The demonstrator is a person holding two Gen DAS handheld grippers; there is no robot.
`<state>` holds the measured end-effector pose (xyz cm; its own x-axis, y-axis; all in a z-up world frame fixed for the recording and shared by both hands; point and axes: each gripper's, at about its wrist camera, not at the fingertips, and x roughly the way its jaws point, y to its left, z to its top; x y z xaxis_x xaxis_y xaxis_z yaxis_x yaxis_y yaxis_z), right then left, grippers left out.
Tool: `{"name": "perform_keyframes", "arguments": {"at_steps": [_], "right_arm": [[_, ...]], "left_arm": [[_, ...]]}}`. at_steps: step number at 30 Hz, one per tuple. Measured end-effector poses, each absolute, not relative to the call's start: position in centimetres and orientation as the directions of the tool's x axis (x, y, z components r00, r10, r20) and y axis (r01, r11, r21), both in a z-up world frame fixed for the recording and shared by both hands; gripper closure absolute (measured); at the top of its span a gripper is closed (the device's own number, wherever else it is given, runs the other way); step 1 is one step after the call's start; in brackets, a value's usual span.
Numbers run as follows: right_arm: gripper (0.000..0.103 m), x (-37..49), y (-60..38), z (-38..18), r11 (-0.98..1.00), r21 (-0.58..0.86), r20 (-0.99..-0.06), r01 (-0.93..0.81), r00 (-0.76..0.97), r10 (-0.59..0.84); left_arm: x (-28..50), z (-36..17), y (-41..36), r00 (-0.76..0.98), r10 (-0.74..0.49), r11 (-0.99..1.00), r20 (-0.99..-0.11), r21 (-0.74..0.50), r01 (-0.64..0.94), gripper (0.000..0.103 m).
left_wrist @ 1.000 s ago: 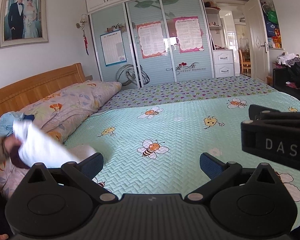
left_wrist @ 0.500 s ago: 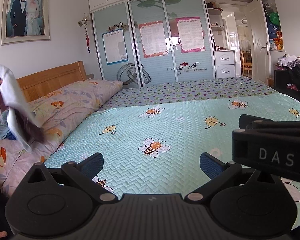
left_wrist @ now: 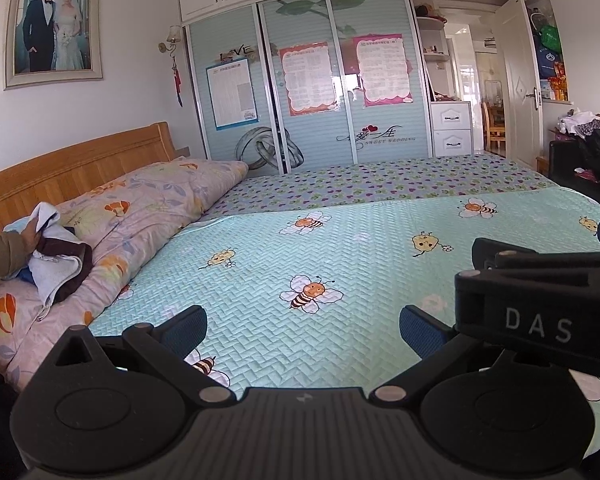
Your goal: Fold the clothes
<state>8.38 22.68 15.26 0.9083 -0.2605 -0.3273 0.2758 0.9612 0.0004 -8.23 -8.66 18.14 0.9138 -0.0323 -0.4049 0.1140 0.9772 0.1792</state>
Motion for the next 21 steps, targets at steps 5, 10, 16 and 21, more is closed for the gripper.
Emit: {"name": "perform_keyframes", "arguments": {"at_steps": [5, 10, 16, 21], "right_arm": [[0.004, 8.42, 22.8, 15.18, 0.964, -0.001, -0.33, 0.267, 0.91, -0.253], [0.004, 8.64, 22.66, 15.26, 0.964, 0.002, -0.335, 0.265, 0.909, -0.249], [0.004, 8.73, 23.0, 15.23, 0.966, -0.001, -0.337, 0.258, 0.909, -0.243], [0.004, 8.74, 23.28, 15.28, 0.968, -0.006, -0.338, 0.25, 0.911, -0.237]], "left_arm": [[-8.33, 18.1, -8.51, 0.913, -0.029, 0.978, -0.406, 0.178, 0.11, 0.001], [-8.61, 18.14, -8.27, 0.914, -0.026, 0.979, -0.405, 0.175, 0.105, 0.001], [-8.42, 18.01, -7.98, 0.91, -0.029, 0.979, -0.413, 0.17, 0.108, 0.001], [-8.41, 18.02, -7.65, 0.909, -0.03, 0.981, -0.416, 0.161, 0.106, 0.001]]}}
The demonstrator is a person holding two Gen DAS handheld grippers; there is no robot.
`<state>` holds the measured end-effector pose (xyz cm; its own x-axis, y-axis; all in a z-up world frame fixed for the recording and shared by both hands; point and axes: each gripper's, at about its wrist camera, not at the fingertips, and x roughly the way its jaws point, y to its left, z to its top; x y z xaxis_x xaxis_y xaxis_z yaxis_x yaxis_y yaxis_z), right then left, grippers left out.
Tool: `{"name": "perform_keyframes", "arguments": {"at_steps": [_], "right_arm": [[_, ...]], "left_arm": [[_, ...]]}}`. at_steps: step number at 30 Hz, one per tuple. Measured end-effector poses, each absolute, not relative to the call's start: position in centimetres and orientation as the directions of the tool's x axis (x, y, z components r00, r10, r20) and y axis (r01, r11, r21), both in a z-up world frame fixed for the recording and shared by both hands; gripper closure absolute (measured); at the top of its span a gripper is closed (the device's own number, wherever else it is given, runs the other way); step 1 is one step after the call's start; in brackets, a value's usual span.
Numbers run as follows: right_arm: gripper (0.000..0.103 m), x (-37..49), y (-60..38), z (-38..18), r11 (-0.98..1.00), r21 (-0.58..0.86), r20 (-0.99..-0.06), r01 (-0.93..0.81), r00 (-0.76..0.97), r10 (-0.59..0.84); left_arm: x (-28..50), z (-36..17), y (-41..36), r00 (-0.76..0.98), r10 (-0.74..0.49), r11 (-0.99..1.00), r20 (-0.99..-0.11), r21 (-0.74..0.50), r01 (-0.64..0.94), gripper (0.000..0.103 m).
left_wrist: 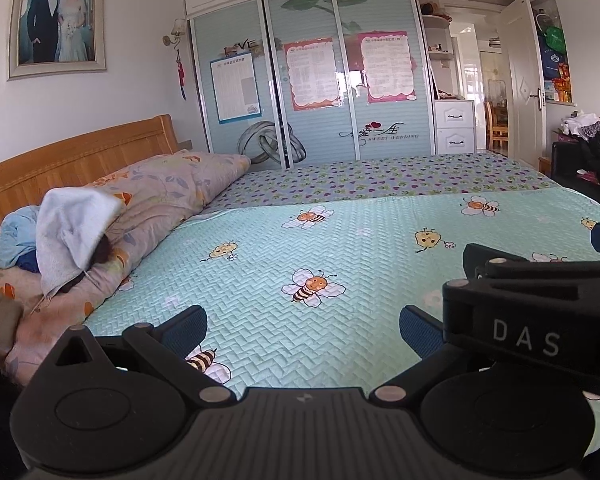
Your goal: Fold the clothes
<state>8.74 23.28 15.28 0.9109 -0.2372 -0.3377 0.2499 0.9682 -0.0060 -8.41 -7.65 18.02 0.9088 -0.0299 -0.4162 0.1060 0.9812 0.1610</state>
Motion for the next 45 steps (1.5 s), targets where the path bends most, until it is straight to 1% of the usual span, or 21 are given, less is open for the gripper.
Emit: {"name": "perform_keyframes", "arguments": {"at_steps": [45], "right_arm": [[0.004, 9.0, 23.9, 14.7, 0.972, -0.025, -0.35, 0.233, 0.909, -0.227]], "left_arm": [[-8.0, 16.9, -7.0, 0.888, -0.039, 0.984, -0.458, 0.139, 0.114, 0.001]]}}
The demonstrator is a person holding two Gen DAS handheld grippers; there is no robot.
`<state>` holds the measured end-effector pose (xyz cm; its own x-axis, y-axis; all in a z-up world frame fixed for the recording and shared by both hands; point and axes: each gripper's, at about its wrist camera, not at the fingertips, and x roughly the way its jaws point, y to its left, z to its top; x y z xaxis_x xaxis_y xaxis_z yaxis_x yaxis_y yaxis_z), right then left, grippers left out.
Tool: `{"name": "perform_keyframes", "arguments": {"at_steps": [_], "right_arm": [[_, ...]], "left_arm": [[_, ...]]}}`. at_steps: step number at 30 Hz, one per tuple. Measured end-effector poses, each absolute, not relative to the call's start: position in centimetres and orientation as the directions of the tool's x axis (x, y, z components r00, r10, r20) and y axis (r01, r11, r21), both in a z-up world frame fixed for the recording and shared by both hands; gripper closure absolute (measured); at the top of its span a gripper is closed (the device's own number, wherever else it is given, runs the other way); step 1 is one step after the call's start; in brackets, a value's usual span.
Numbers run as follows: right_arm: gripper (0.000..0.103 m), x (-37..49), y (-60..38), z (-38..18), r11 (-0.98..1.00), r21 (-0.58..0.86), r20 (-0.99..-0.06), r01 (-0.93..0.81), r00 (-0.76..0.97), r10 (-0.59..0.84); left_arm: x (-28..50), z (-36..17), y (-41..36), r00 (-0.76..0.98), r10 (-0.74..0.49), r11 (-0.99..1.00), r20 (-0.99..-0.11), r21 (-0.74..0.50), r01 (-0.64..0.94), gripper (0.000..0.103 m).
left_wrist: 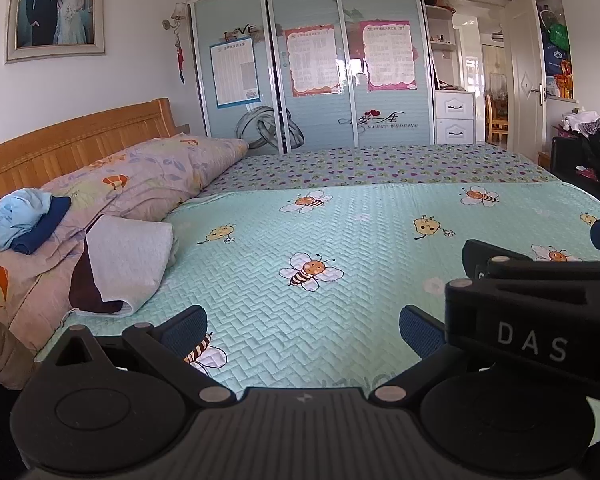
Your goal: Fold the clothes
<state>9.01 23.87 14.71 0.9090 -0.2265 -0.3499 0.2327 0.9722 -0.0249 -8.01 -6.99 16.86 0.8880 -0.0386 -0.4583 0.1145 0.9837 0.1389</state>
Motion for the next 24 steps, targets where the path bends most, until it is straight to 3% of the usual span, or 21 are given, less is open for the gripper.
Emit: {"name": "perform_keyframes", "arguments": {"at_steps": [24], "right_arm": [[0.004, 9.1, 23.8, 13.4, 0.974, -0.026, -0.377, 0.224, 0.9, -0.218]], "left_arm": [[-7.6, 15.5, -6.8, 0.865, -0.048, 0.984, -0.499, 0.123, 0.126, 0.001]]}}
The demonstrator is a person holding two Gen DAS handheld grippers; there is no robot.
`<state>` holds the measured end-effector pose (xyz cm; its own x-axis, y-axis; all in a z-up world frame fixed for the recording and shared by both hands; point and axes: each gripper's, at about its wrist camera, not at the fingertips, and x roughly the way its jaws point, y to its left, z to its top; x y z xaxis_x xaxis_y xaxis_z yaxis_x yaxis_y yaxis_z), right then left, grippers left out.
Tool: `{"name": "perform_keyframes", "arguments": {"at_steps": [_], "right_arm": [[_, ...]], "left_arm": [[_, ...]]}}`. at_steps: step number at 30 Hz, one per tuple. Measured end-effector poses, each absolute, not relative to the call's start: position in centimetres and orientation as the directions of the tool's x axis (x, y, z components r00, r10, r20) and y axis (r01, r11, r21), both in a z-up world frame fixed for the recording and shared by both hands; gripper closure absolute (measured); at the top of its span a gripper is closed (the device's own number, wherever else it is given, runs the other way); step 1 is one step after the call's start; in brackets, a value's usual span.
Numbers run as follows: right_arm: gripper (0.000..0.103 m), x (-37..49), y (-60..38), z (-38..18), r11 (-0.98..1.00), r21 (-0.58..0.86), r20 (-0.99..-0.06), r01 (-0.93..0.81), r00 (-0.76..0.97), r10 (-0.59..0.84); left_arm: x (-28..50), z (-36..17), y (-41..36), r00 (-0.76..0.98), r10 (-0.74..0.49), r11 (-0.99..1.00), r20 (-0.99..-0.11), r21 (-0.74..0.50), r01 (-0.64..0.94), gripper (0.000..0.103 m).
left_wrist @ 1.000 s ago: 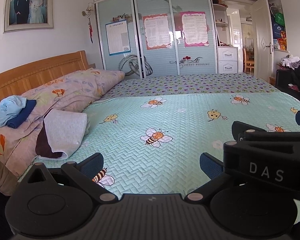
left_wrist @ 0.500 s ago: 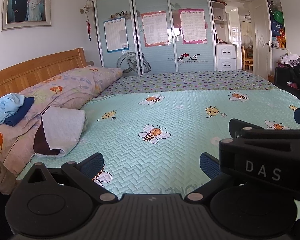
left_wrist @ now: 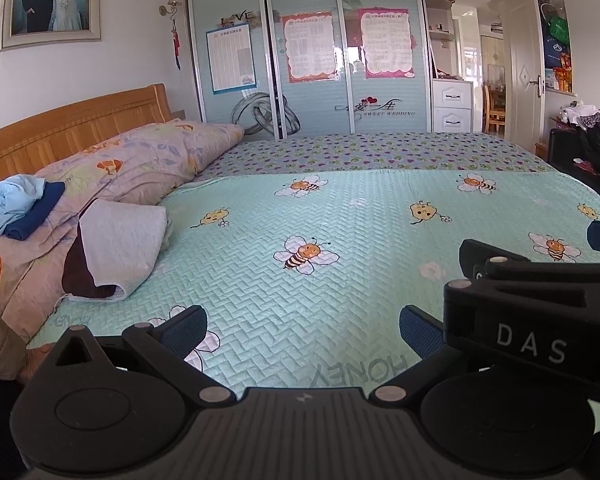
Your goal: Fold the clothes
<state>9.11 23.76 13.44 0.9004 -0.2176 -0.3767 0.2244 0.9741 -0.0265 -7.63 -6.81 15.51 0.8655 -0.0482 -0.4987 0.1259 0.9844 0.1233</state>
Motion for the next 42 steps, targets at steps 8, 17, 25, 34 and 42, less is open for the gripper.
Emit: {"name": "perform_keyframes", "arguments": {"at_steps": [8, 17, 25, 34, 42], "right_arm": [[0.004, 9.4, 23.9, 12.7, 0.975, -0.025, -0.394, 0.22, 0.894, -0.212], [0.004, 9.7, 23.8, 11.7, 0.978, -0.018, -0.417, 0.208, 0.887, -0.197], [0.004, 9.9, 23.8, 11.0, 0.979, -0.019, -0.437, 0.205, 0.879, -0.193], [0.004, 9.7, 23.7, 10.3, 0.981, -0.019, -0.458, 0.195, 0.87, -0.182], [0.004, 9.5, 23.7, 10.1, 0.981, -0.022, -0.46, 0.192, 0.87, -0.18]], "left_arm": [[-7.3, 15.0, -6.7, 0.855, -0.05, 0.984, -0.517, 0.12, 0.13, 0.001], [-6.8, 13.2, -6.6, 0.826, -0.045, 0.983, -0.562, 0.12, 0.136, 0.001], [-6.4, 12.4, -6.3, 0.805, -0.043, 0.985, -0.591, 0.109, 0.133, 0.001], [-6.0, 12.0, -5.7, 0.781, -0.064, 0.987, -0.621, 0.079, 0.143, 0.001], [-5.9, 11.7, -5.8, 0.776, -0.083, 0.984, -0.626, 0.071, 0.163, 0.001]]}}
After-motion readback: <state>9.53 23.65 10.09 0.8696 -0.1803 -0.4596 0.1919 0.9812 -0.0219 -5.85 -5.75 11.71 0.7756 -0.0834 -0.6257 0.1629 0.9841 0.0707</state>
